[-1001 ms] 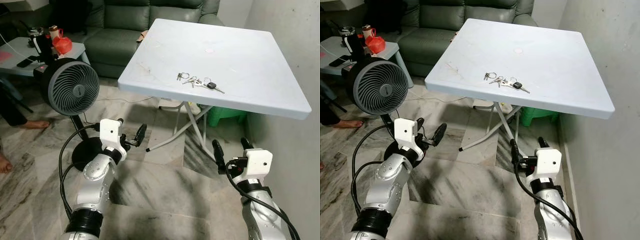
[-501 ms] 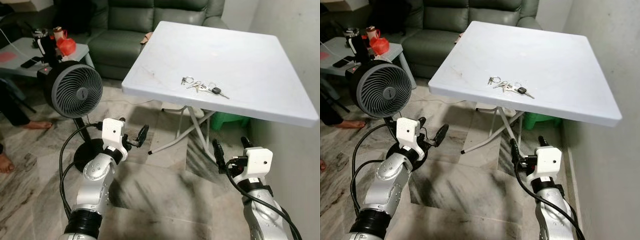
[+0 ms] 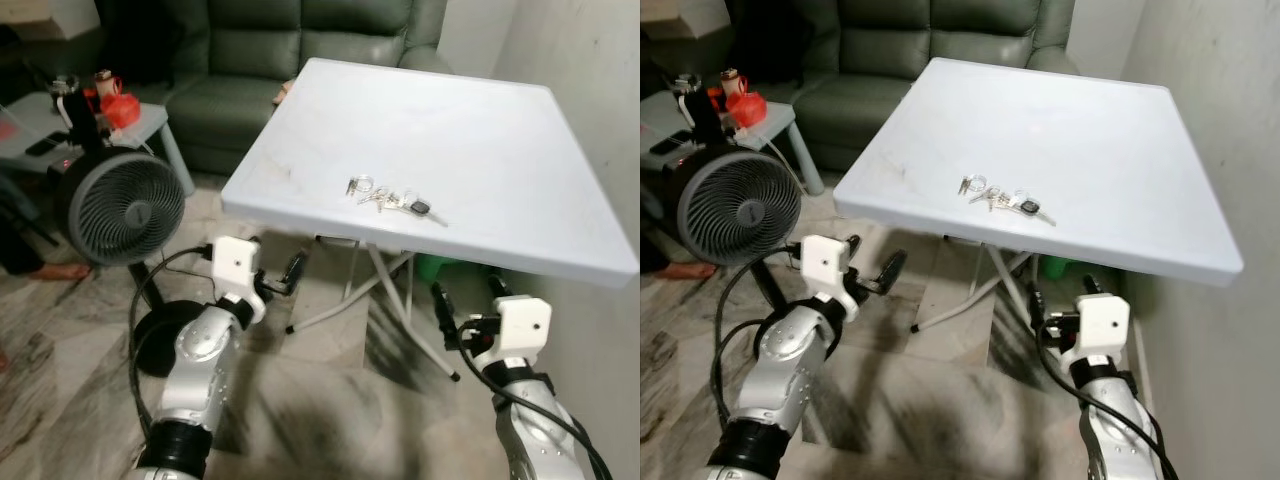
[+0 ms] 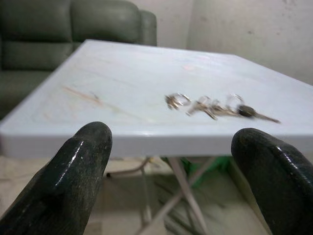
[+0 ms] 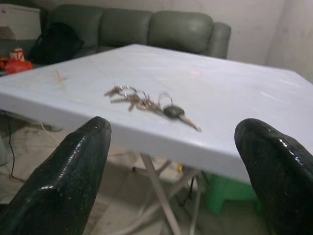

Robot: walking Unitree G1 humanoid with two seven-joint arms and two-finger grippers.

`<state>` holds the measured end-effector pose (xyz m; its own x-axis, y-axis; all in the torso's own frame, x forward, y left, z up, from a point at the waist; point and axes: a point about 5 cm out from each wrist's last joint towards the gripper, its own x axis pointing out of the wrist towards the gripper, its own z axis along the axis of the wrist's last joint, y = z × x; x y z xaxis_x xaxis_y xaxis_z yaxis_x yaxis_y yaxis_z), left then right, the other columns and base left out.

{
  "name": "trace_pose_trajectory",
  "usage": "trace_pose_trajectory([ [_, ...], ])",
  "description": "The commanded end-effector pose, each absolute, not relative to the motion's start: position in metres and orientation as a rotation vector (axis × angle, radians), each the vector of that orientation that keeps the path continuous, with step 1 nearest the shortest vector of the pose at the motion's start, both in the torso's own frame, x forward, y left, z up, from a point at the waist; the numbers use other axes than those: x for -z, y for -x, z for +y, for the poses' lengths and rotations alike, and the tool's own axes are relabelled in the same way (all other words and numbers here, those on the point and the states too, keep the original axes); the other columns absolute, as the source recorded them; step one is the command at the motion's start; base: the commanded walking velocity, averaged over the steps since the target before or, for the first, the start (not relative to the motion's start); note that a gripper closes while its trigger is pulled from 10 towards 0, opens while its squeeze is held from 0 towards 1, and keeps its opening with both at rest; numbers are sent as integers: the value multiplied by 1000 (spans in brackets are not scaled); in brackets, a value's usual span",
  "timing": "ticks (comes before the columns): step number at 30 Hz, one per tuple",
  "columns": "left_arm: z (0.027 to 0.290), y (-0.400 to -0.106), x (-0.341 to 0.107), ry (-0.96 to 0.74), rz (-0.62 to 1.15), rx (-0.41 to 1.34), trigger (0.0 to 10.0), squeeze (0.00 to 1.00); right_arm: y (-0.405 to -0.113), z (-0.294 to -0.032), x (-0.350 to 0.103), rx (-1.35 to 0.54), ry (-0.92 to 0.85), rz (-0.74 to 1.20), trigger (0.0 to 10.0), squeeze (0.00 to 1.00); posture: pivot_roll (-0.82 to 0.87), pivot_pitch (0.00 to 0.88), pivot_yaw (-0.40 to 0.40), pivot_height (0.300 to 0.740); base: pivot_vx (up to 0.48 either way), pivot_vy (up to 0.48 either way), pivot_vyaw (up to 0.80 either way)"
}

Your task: Hang keys on a hook

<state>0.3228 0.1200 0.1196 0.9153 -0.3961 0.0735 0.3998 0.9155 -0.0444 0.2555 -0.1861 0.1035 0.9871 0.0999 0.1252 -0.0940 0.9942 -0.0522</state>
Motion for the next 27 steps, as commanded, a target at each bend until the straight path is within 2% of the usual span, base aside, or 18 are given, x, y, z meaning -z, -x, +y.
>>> trace_pose_trajectory([
  [1,131,-324,-120,54,-60,383,10000,0,-257,-179,-105,-120,33,-135,10000,0,3,47,-10,740,375,0,0],
  [27,127,-323,-120,91,-53,381,10000,0,-257,-179,-105,-134,42,-131,10000,0,2,51,-14,740,366,0,0],
])
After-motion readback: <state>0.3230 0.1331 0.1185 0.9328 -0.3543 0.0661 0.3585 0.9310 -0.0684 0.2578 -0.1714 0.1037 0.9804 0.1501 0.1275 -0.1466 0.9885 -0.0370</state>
